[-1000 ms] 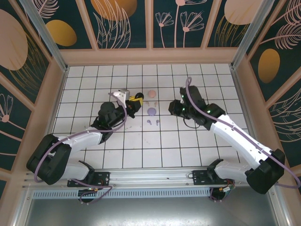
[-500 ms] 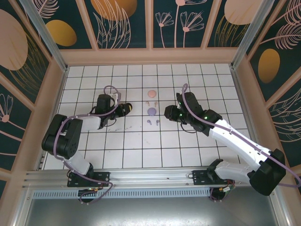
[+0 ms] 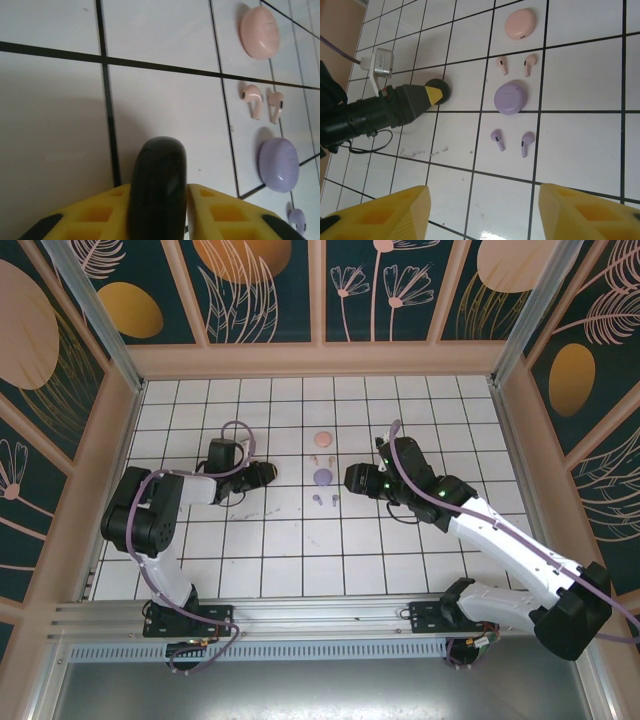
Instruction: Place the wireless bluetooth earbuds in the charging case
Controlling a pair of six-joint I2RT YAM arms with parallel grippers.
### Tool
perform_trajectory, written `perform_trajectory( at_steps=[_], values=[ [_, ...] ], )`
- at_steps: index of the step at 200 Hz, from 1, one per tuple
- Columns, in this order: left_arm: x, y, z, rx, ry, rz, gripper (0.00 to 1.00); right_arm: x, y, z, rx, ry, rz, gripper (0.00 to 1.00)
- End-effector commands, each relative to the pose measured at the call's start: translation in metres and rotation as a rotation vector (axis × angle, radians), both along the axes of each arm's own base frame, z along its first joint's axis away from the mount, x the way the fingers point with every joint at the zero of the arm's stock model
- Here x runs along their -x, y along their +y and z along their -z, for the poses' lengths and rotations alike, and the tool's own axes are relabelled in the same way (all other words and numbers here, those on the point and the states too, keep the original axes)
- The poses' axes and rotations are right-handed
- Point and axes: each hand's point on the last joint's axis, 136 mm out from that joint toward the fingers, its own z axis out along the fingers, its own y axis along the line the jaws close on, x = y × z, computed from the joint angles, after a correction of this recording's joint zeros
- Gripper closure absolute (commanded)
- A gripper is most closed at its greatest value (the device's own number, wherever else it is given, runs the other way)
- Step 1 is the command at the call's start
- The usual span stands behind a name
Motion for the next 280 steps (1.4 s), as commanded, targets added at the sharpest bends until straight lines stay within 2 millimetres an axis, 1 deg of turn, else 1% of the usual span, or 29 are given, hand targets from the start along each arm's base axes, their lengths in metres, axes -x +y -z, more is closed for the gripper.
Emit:
perform_trajectory(
  at_steps=[1, 29, 51, 69, 76, 89, 99, 103, 105, 107, 134, 144, 153, 165, 191, 218, 230, 249, 252, 261, 280],
  values=[
    [0.000, 0.017, 0.017, -0.073, 0.053, -0.028, 0.62, 0.000, -0.003, -0.016, -0.005, -0.055, -0.004, 0.37],
    [-0.006, 0.032, 0.017, -0.140, 0.066, -0.058, 0.49, 0.001, -0.005, -0.020, -0.001, -0.066, -0.006, 0.33],
    [-0.012, 0.047, 0.012, -0.205, 0.061, -0.088, 0.40, 0.001, -0.006, -0.024, 0.002, -0.073, -0.008, 0.31],
    [-0.021, 0.061, 0.001, -0.256, 0.041, -0.113, 0.36, 0.002, -0.008, -0.022, 0.011, -0.067, -0.009, 0.31],
    [-0.025, 0.066, -0.005, -0.271, 0.030, -0.121, 0.36, -0.001, -0.012, -0.021, 0.026, -0.072, 0.009, 0.30],
    [-0.036, 0.073, -0.025, -0.283, -0.014, -0.140, 0.35, -0.002, -0.014, -0.017, 0.043, -0.062, 0.013, 0.29],
    [-0.044, 0.074, -0.043, -0.286, -0.059, -0.149, 0.35, -0.003, -0.014, -0.012, 0.060, -0.053, 0.012, 0.29],
    [-0.045, 0.075, -0.044, -0.288, -0.064, -0.151, 0.35, -0.004, -0.014, -0.010, 0.067, -0.048, 0.012, 0.28],
    [-0.046, 0.075, -0.055, -0.282, -0.088, -0.155, 0.35, -0.005, -0.014, -0.009, 0.070, -0.045, 0.012, 0.28],
    [-0.047, 0.075, -0.059, -0.279, -0.099, -0.158, 0.35, -0.005, -0.014, -0.008, 0.073, -0.045, 0.012, 0.28],
    [-0.058, 0.072, -0.114, -0.216, -0.248, -0.201, 0.35, -0.017, -0.008, 0.006, 0.120, 0.003, 0.027, 0.28],
    [-0.062, 0.072, -0.139, -0.184, -0.314, -0.224, 0.35, -0.022, -0.003, 0.012, 0.131, 0.026, 0.031, 0.28],
    [-0.064, 0.071, -0.157, -0.157, -0.361, -0.239, 0.35, -0.026, 0.002, 0.020, 0.142, 0.050, 0.032, 0.28],
    [-0.063, 0.070, -0.175, -0.115, -0.413, -0.257, 0.35, -0.033, 0.011, 0.030, 0.157, 0.076, 0.027, 0.28],
    [-0.056, 0.067, -0.209, -0.021, -0.519, -0.282, 0.34, -0.049, 0.028, 0.051, 0.215, 0.121, 0.016, 0.28],
    [-0.045, 0.065, -0.230, 0.066, -0.596, -0.295, 0.34, -0.064, 0.040, 0.072, 0.271, 0.159, 0.017, 0.29],
    [-0.042, 0.064, -0.235, 0.100, -0.618, -0.297, 0.33, -0.071, 0.046, 0.087, 0.301, 0.189, 0.022, 0.29],
    [-0.040, 0.062, -0.239, 0.145, -0.637, -0.302, 0.32, -0.078, 0.054, 0.102, 0.338, 0.223, 0.026, 0.29],
    [-0.040, 0.062, -0.239, 0.150, -0.640, -0.303, 0.32, -0.079, 0.055, 0.107, 0.353, 0.234, 0.029, 0.29],
    [-0.038, 0.062, -0.241, 0.170, -0.650, -0.306, 0.32, -0.083, 0.058, 0.115, 0.378, 0.248, 0.035, 0.29],
    [-0.036, 0.062, -0.239, 0.192, -0.658, -0.314, 0.31, -0.090, 0.060, 0.128, 0.418, 0.280, 0.065, 0.29]
  ],
)
